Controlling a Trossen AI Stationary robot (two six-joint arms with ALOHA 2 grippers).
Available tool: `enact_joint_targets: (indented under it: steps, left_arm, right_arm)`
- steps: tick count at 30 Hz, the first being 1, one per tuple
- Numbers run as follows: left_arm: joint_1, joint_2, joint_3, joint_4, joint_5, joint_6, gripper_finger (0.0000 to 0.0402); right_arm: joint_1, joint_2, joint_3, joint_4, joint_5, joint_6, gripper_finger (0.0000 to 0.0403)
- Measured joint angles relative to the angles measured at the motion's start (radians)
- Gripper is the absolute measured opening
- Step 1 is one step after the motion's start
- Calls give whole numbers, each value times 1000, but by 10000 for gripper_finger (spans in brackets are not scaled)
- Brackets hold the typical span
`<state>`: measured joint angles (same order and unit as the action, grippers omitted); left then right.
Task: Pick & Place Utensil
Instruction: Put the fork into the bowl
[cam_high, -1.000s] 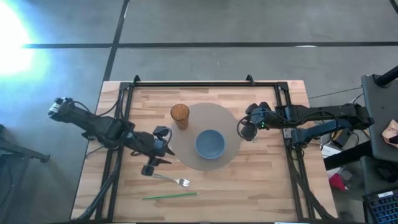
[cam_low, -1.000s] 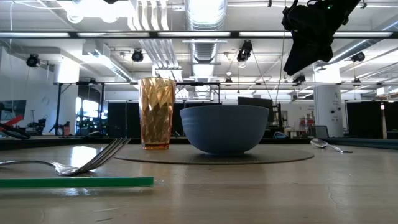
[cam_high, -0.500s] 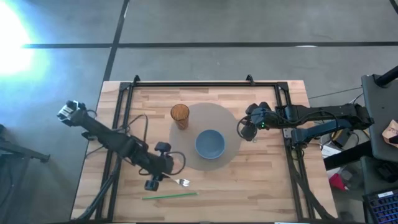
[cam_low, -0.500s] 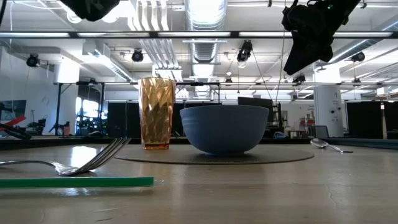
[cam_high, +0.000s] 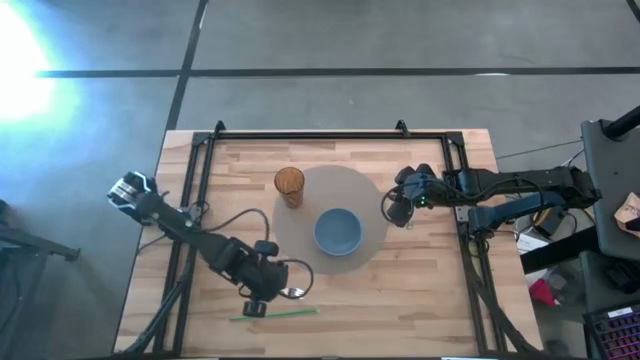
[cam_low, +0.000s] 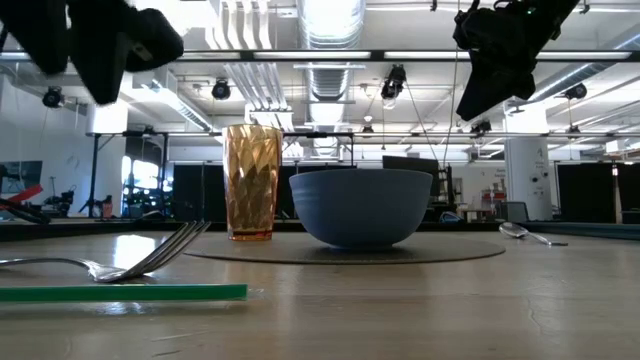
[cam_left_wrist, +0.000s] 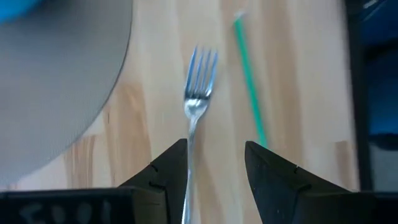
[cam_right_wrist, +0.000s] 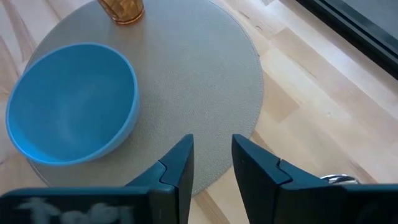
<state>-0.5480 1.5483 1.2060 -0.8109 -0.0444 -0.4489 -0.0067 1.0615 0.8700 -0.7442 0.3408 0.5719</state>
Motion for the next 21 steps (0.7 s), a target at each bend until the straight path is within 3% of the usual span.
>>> enact_joint_targets:
  steps: [21]
  left_arm:
    - [0,197,0,-22,0,-92,151]
  right_arm:
    - [0,0,-2,-7,-2,-7,69]
